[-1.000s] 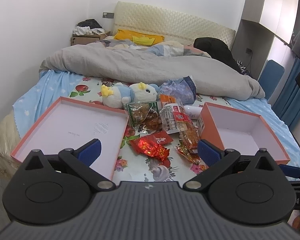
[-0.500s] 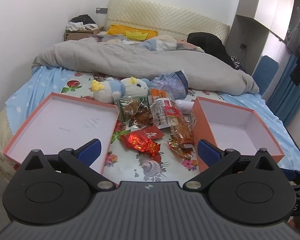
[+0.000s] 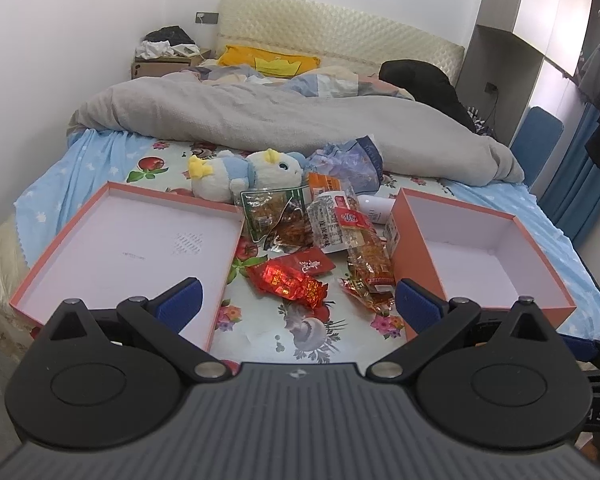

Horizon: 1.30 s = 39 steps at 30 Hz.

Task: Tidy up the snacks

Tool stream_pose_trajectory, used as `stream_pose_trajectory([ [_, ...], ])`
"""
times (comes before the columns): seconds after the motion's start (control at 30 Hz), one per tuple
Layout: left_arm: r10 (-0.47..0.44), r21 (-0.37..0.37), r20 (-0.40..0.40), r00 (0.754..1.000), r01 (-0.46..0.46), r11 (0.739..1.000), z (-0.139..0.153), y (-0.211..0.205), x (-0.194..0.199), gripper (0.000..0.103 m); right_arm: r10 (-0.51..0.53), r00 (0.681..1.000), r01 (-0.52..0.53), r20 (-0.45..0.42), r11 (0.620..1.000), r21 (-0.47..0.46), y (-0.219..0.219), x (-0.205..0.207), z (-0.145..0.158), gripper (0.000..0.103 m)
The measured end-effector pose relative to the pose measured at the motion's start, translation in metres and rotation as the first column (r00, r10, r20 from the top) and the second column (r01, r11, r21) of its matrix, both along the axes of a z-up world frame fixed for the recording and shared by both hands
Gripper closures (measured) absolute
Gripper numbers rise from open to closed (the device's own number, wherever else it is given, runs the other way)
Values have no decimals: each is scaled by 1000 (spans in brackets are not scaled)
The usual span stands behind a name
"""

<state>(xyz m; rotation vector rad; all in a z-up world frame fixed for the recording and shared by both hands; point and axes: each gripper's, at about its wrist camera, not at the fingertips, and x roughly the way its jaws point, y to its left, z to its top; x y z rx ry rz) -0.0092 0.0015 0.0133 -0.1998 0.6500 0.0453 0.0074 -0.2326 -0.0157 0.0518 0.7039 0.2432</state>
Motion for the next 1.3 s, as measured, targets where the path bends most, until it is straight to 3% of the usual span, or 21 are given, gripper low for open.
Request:
stream_pose_trajectory([
  [0.87,-27,7,-61,998,27,1000,-37,-4,20,0,58,998,-57,-3,996,73,-4,3,-27,3],
  [1.3,-33,-26,-105,994,30,999,-58,4,31,0,89,996,-89,-5,994,59,3,7,-36,3],
])
